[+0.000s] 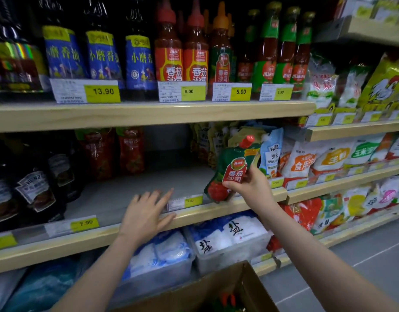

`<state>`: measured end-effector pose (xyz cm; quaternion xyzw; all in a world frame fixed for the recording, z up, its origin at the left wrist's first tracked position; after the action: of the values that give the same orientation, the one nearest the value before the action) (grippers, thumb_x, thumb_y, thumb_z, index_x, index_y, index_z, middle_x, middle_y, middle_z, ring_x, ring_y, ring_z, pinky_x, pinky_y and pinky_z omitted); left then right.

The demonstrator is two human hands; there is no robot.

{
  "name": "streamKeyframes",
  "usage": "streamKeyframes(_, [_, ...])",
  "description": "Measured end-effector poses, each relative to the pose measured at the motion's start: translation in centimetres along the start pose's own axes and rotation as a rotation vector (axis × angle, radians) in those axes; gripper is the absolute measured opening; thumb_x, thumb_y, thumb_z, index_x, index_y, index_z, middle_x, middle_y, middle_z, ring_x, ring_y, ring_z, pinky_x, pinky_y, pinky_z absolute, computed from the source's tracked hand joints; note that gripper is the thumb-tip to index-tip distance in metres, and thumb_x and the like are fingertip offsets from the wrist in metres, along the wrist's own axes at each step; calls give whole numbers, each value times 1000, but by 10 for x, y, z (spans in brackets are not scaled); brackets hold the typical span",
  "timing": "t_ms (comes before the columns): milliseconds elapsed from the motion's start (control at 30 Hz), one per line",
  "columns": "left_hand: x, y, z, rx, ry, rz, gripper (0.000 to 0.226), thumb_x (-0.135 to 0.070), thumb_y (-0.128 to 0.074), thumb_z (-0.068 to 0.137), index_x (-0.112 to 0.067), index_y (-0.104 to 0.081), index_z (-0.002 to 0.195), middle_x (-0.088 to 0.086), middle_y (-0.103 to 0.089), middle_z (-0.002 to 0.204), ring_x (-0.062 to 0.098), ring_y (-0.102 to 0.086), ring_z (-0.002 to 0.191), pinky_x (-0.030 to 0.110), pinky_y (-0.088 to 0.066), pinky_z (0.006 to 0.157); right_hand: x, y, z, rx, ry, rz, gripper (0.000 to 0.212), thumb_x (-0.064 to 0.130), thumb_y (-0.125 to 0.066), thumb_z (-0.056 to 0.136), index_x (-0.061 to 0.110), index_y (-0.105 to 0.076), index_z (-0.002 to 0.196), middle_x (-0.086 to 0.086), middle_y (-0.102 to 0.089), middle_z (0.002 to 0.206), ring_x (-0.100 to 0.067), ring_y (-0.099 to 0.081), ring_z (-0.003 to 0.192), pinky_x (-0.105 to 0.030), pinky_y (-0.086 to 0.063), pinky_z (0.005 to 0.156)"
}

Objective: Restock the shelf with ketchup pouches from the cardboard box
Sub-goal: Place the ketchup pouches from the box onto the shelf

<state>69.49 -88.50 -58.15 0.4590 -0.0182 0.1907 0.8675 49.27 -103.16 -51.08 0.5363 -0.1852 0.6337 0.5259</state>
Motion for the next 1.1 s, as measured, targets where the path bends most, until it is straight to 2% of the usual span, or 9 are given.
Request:
streamKeyframes(100, [-4,0,-1,-35,-46,65,58,-55,-28,90,-19,-48,130,6,-62,89,26,-58,73,35,-43,61,11,-18,24,-8,81,-57,39,16,-79,69,17,-52,97,13,-59,87,-3,-58,82,-16,-46,73])
streamKeyframes(267, [-7,2,-3,-89,-61,122,60,-54,-36,85,-19,-48,132,4,-56,77,25,-54,65,33,-40,56,-19,-56,64,44,50,-150,50,23,-79,67,13,-52,108,-5,-65,107,-20,-61,98,-39,-50,86])
streamKeyframes(367, [-8,1,-3,-98,-61,135,59,-54,-37,85,-20,-47,132,4,-55,75,25,-53,63,32,-39,55,-40,-66,82,45,-26,-198,55,35,-77,67,18,-47,110,-4,-65,114,-25,-61,103,-49,-49,88])
streamKeyframes(433, [-8,1,-3,-101,-56,150,59,-54,-37,85,-20,-46,132,4,-54,75,25,-53,62,32,-39,55,-45,-70,94,71,-63,-194,66,40,-77,65,21,-41,117,-4,-62,121,-27,-60,108,-52,-48,90])
streamKeyframes(533, [-7,0,-3,-83,-48,153,59,-54,-36,85,-20,-46,133,4,-54,75,24,-52,62,32,-39,55,-45,-76,100,85,-90,-201,74,38,-77,67,17,-36,124,-8,-59,126,-30,-57,112,-53,-47,92])
streamKeyframes(633, [-7,0,-4,-69,-44,164,59,-54,-36,86,-20,-47,134,3,-53,75,24,-52,63,33,-38,55,-45,-75,85,-5,-68,-283,72,40,-78,65,12,-40,119,-9,-59,121,-31,-59,106,-48,-50,87])
streamKeyframes(733, [-7,1,-3,-64,-40,167,59,-54,-36,86,-20,-47,134,4,-54,75,24,-52,63,32,-39,56,-46,-78,79,-23,-30,-350,67,27,-80,67,8,-40,117,-13,-58,119,-33,-58,105,-42,-50,82])
streamKeyframes(833, [-7,1,-3,-72,-42,170,59,-54,-36,87,-20,-47,133,3,-54,75,24,-52,63,32,-39,56,-49,-85,94,-1,-51,-332,64,17,-78,69,7,-40,118,-16,-58,121,-34,-57,109,-43,-50,88])
streamKeyframes(1100, [-7,1,-4,-84,-42,170,58,-54,-36,86,-20,-48,132,3,-54,74,23,-52,63,31,-39,56,-54,-102,123,20,-86,-359,68,17,-76,72,8,-38,128,-16,-56,128,-33,-54,117,-44,-46,97])
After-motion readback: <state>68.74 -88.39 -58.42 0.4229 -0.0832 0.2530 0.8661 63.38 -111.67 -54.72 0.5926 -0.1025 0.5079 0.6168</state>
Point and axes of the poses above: each hand's wrist, its own z-axis towards the middle knuckle, its own y-axis out of the back of the hand, x = y × z, the point moved 7 cm from there along z, towards the middle knuckle
